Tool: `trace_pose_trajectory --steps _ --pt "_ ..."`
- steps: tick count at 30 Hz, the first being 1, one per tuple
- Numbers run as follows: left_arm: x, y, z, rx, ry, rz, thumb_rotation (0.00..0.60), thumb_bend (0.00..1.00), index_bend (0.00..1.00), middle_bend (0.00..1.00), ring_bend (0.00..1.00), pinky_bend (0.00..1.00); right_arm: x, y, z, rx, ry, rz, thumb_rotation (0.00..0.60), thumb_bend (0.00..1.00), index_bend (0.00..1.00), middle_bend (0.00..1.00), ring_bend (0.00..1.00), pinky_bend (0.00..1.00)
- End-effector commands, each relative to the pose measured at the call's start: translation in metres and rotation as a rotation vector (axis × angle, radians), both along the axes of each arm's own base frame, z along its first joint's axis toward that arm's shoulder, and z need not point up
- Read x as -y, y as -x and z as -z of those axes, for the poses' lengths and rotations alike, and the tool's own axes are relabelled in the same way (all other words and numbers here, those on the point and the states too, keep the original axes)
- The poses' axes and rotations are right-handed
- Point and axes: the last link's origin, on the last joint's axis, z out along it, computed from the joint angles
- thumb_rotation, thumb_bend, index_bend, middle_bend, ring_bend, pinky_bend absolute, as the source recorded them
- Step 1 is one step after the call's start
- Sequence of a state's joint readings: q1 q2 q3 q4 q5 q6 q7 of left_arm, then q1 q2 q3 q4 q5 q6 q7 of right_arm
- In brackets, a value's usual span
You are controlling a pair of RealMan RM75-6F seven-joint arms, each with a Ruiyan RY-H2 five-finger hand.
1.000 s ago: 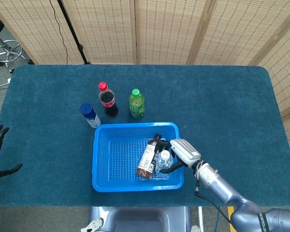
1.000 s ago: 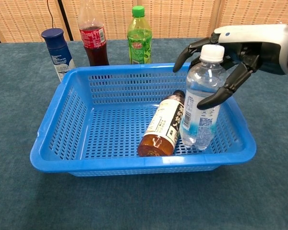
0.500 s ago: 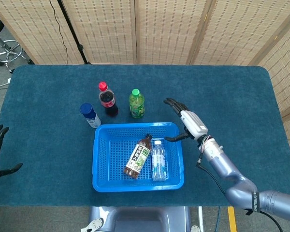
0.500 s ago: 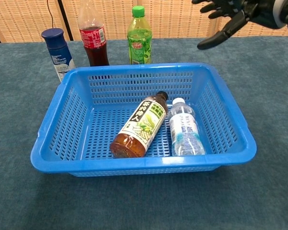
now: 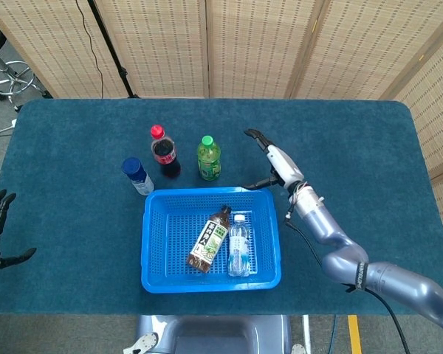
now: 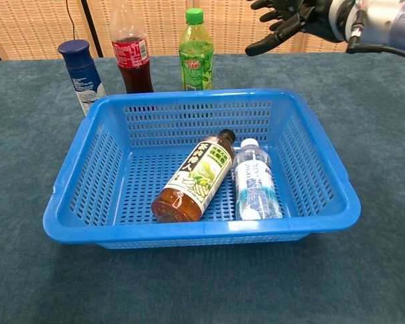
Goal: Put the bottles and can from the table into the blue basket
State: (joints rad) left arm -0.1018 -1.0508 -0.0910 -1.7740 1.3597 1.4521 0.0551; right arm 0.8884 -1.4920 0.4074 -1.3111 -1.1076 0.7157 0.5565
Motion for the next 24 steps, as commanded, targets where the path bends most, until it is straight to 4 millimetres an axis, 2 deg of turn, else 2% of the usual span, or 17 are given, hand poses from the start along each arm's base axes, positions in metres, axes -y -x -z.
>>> trace_pose_trajectory --steps 1,10,24 --pt "0.000 0.001 0.001 -0.005 -0.004 -0.007 0.600 0.06 0.00 0.00 0.00 0.00 0.014 -0.015 0.033 0.005 -0.032 -0.005 0.600 0.00 0.00 0.00 0.00 0.00" --pt "-0.005 0.006 0.002 -0.011 -0.006 -0.044 0.600 0.06 0.00 0.00 0.00 0.00 0.035 -0.035 0.060 0.059 -0.069 0.032 0.600 0.00 0.00 0.00 0.00 0.00" --pt "-0.015 0.015 -0.002 -0.001 -0.019 -0.099 0.600 0.06 0.00 0.00 0.00 0.00 0.048 -0.084 0.107 0.198 -0.121 0.094 0.600 0.00 0.00 0.00 0.00 0.00"
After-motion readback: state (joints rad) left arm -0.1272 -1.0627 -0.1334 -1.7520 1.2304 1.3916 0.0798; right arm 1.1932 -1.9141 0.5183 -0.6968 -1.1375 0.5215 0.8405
